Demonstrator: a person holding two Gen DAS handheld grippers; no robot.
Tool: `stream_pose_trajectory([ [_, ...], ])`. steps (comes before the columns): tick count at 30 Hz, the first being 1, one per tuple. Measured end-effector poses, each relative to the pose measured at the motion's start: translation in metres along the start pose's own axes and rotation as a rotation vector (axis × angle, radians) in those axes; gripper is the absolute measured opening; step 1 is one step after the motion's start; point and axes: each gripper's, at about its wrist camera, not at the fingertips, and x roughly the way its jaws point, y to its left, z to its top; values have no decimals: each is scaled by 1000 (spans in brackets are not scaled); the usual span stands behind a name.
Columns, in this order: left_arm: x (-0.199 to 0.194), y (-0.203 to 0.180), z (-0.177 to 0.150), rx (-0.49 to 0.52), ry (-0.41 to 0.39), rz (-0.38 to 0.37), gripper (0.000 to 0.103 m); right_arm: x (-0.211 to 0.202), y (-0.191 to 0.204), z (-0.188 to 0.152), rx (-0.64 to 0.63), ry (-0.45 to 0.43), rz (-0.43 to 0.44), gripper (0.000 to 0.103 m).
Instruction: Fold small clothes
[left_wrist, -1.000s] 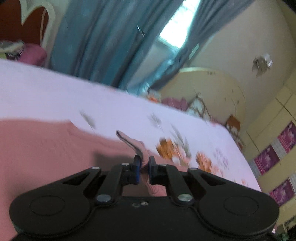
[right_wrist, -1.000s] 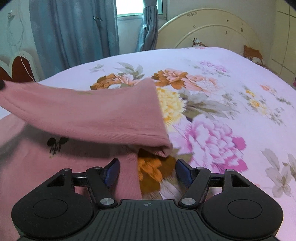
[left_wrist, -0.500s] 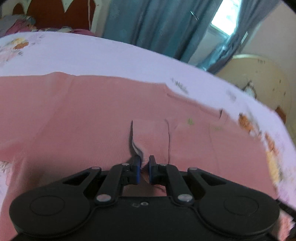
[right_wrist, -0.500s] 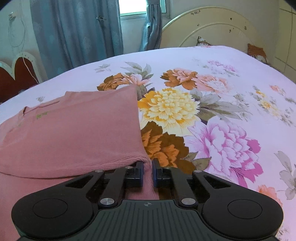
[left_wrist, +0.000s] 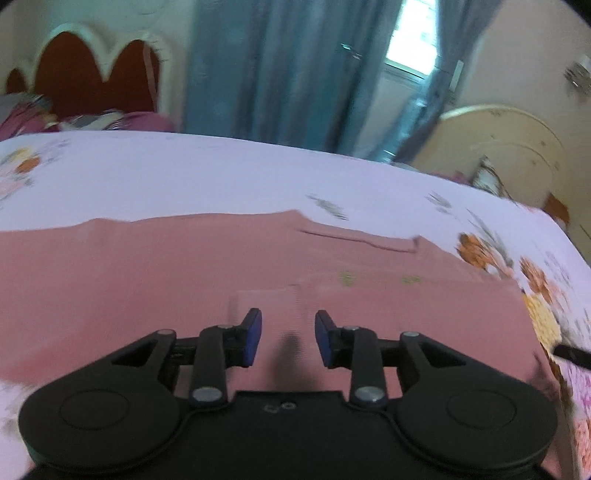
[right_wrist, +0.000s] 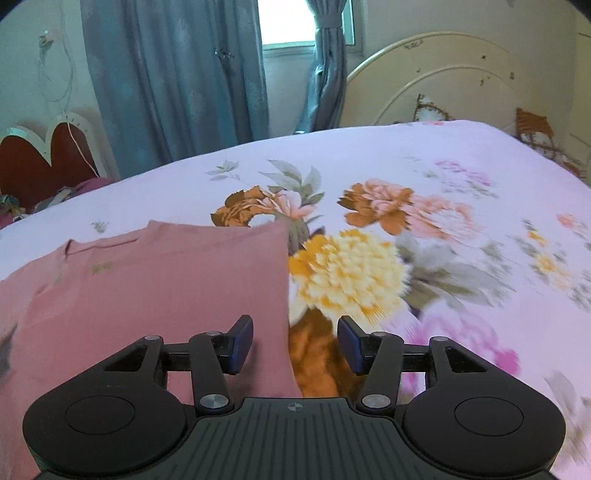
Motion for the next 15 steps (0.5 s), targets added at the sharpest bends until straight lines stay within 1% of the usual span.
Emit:
stream_pose_trajectory([
  [3, 22, -11, -2, 32, 16, 7, 31, 33, 2, 15, -3, 20, -1, 51],
  [4, 27, -12, -4, 36, 24, 16, 31, 43, 2, 19, 5, 29, 2, 51],
  [6, 37, -9, -11, 33, 66, 39, 31, 59, -1, 26, 33, 39, 15, 51],
  [7, 39, -7, -16, 32, 67, 40, 32, 67, -3, 30, 44, 42, 19, 50],
  [8, 38, -7, -20, 47, 57, 43, 33, 75, -4, 35, 53, 43, 22, 45],
  [9, 36, -6, -21, 63, 58, 47, 33, 81, -5, 38, 58, 45, 25, 42],
  [10, 36, -6, -22, 70, 59, 52, 33, 86, -5, 41, 60, 43, 25, 38],
  [12, 37, -7, -21, 64, 61, 56, 33, 94, -4, 47, 50, 39, 36, 26],
  [13, 38, -7, -20, 61, 62, 58, 33, 96, -3, 48, 49, 42, 48, 15],
  [15, 38, -8, -20, 64, 63, 66, 33, 96, 2, 49, 11, 34, 34, 10],
])
